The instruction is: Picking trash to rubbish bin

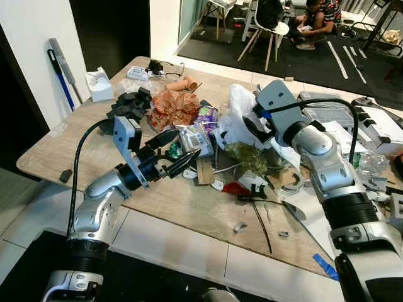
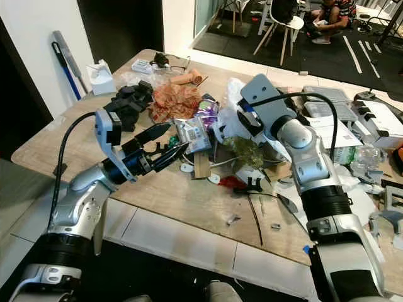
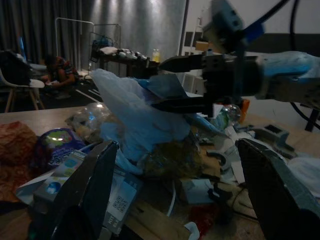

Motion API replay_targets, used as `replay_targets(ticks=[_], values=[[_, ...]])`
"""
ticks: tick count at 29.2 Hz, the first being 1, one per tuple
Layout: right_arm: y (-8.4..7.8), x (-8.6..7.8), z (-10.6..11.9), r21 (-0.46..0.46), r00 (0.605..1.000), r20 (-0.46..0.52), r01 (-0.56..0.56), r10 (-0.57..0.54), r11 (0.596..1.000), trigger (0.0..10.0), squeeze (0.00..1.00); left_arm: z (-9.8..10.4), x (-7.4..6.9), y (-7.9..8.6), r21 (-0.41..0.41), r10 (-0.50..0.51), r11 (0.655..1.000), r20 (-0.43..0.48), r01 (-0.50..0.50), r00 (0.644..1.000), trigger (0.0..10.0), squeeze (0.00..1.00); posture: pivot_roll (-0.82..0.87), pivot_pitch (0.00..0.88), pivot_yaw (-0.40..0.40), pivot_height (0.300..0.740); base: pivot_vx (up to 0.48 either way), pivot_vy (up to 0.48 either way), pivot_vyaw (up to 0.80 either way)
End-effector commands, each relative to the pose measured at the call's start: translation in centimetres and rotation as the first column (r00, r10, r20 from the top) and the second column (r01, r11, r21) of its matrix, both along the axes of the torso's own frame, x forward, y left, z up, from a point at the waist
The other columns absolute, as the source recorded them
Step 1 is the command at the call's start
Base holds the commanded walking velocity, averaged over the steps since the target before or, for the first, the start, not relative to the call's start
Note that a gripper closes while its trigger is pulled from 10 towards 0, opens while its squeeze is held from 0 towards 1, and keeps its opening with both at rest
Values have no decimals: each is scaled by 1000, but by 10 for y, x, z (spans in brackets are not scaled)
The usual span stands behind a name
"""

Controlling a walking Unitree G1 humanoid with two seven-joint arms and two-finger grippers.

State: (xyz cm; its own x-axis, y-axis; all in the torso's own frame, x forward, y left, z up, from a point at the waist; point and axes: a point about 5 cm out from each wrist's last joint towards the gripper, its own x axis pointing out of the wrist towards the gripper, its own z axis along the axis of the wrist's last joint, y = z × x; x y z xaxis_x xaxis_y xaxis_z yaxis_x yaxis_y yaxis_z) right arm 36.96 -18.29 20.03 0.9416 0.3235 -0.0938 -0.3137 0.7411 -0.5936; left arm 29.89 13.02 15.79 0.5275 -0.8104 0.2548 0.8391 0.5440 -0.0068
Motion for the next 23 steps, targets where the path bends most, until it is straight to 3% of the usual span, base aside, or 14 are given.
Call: replay_targets(ticks=[1, 14, 20, 21, 22, 23], values=[[-8, 2, -4, -38, 999, 5, 44, -44, 998, 10000, 0, -1, -4, -4, 44, -34, 998, 17, 34, 999, 10000, 0, -50, 0, -83, 740, 0, 0, 0], [-37, 5, -27, -62, 968, -80, 234, -238, 970, 10000, 0, -1, -9, -13, 52, -64, 997, 36, 62, 997, 10000, 0, -51, 0, -82, 740, 0, 0, 0], [-38, 6, -31, -33, 966, -103, 237, -239, 971, 10000, 0, 0, -9, -14, 52, -66, 997, 39, 64, 997, 10000, 0, -51, 0, -85, 740, 0, 0, 0], [-37, 6, -31, -26, 967, -102, 231, -232, 973, 4000, 0, 0, -9, -14, 52, -66, 997, 40, 64, 997, 10000, 0, -51, 0, -85, 740, 0, 0, 0], [-36, 6, -30, -14, 969, -99, 226, -227, 974, 0, 0, 0, -9, -14, 52, -67, 997, 40, 65, 997, 10000, 0, -51, 0, -85, 740, 0, 0, 0], [-35, 6, -30, -7, 970, -98, 223, -223, 975, 0, 0, 0, -9, -14, 52, -67, 997, 40, 65, 997, 10000, 0, -51, 0, -85, 740, 0, 0, 0]])
